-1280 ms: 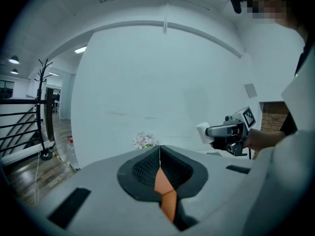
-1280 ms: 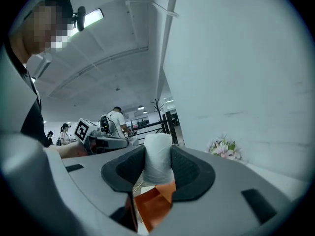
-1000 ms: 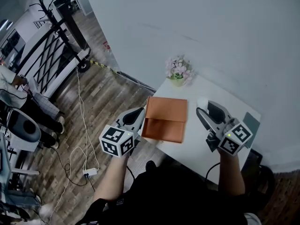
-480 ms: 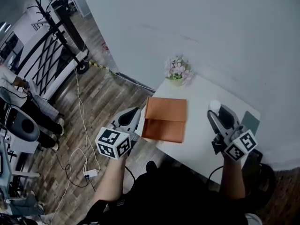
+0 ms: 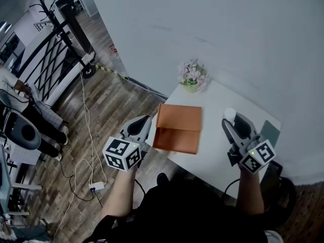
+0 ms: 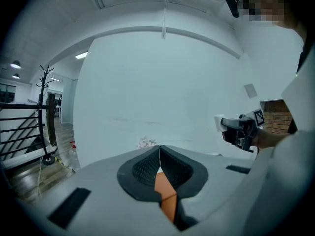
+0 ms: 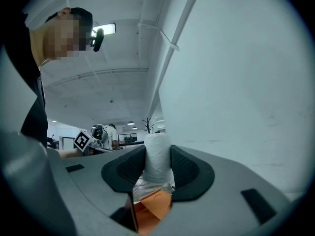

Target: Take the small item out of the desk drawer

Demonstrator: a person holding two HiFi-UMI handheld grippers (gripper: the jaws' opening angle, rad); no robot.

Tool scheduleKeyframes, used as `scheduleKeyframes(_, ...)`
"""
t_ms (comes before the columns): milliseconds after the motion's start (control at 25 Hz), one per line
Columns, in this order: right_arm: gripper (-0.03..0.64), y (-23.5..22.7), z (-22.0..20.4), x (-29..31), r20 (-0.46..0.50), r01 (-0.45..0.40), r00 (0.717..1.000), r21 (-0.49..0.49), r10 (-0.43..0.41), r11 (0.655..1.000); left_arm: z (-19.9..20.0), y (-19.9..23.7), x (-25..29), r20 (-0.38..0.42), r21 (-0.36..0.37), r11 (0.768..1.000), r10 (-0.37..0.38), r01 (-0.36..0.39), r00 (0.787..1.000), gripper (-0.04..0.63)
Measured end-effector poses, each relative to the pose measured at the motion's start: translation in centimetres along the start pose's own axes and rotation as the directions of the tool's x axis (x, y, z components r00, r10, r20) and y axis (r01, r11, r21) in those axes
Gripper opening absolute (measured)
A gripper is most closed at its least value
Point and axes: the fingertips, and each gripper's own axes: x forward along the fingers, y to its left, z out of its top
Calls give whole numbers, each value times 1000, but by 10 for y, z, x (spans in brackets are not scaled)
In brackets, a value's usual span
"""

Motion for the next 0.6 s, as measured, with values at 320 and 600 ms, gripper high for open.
scheduleKeyframes(320,158,4,-1,3,-7,-10,1000,6,10,1000,0,1,-5,3,-3,1000,10,-10,1000,11)
scheduleKeyframes(600,158,4,1,7,-10,-11,1000,1,11,1000,1,4,-9,5,-3,1000,18,-18,1000,11)
